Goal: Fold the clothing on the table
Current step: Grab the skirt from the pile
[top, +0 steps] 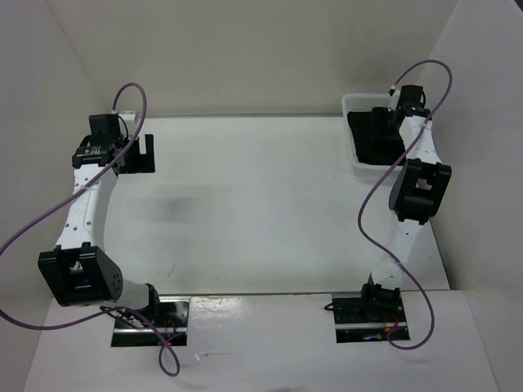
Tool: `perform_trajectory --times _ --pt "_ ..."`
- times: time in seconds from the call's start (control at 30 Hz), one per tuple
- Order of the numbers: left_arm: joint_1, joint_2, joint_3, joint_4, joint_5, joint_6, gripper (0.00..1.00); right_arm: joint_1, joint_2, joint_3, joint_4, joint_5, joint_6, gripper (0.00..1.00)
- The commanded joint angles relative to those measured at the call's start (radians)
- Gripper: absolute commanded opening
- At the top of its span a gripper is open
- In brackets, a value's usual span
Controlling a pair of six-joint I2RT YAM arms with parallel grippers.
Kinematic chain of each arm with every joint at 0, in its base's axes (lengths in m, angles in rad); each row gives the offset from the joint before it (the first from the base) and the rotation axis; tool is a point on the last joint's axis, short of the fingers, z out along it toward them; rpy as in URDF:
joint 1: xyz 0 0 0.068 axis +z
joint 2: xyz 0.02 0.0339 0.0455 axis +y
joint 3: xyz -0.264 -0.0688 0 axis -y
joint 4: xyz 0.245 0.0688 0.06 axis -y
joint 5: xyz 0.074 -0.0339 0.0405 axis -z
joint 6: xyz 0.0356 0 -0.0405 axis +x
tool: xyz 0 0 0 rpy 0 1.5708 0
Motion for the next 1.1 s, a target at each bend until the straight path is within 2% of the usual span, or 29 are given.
perform_trajectory --times 0.0,0.1,0.4,0.5,0.63,0.67,0.83,1.07 --pt "0.005 -0.018 0.017 0.02 -0.022 0.027 1.0 -0.01 0.07 0.105 0.013 -0.021 -0.021 0.96" --pt "0.005 -0.007 0.008 0.02 -0.033 0.027 1.0 -0.01 0.147 0.165 -0.01 -0.04 -0.021 0.96" --pt "0.005 0.011 0.008 0.011 -0.042 0.027 1.0 0.0 0.215 0.153 -0.029 -0.07 -0.039 0.95" --pt "0.005 0.011 0.008 0.011 -0.042 0.036 1.0 0.009 0.215 0.132 -0.029 -0.08 -0.05 0.81" --pt "0.005 0.021 0.008 0.011 -0.042 0.036 1.0 0.03 0.215 0.096 -0.019 -0.058 -0.05 0.28" --pt "0.005 0.021 0.008 0.011 -0.033 0.036 1.0 0.03 0.215 0.096 -0.019 -0.049 -0.05 0.02" --pt "0.005 0.021 0.008 0.011 -0.024 0.036 1.0 0.03 0.155 0.067 -0.01 -0.038 -0.059 0.0" --pt "0.005 0.011 0.017 0.002 -0.015 0.036 1.0 0.03 -0.054 0.041 0.002 -0.049 -0.078 0.0"
